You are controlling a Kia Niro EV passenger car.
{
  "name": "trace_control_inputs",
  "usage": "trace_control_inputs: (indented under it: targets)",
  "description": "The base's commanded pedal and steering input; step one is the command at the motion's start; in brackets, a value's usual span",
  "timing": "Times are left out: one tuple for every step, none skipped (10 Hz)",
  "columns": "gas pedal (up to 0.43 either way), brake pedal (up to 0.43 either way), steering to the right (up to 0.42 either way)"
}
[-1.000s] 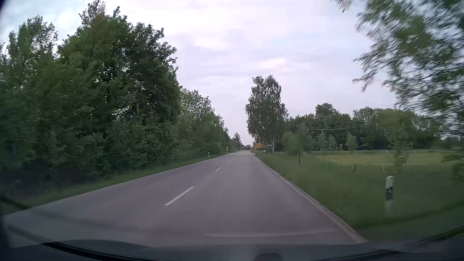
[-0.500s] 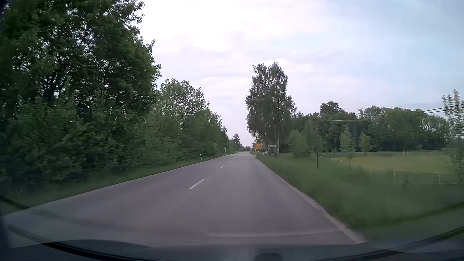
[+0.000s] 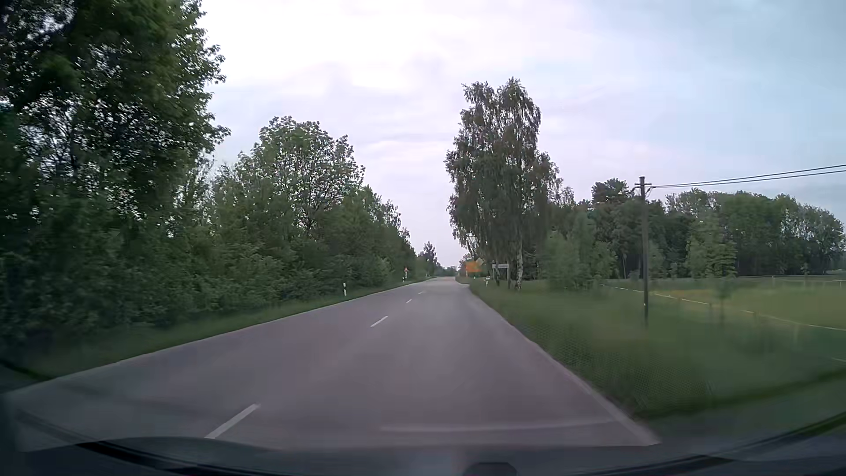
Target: Follow the waypoints while adhering to traffic rules and regulations
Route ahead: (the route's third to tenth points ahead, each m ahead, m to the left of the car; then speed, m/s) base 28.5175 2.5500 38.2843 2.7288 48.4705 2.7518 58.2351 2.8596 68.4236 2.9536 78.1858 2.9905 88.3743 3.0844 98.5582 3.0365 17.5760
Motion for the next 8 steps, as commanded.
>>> trace_control_inputs:
  targets:
    - [0.15, 0.0, 0.001]
    - [0.15, 0.0, 0.001]
    - [0.15, 0.0, 0.001]
    - [0.15, 0.0, 0.0]
    - [0.15, 0.0, 0.001]
    - [0.15, 0.0, 0.0]
    - [0.15, 0.0, 0.0]
    - [0.15, 0.0, 0.001]
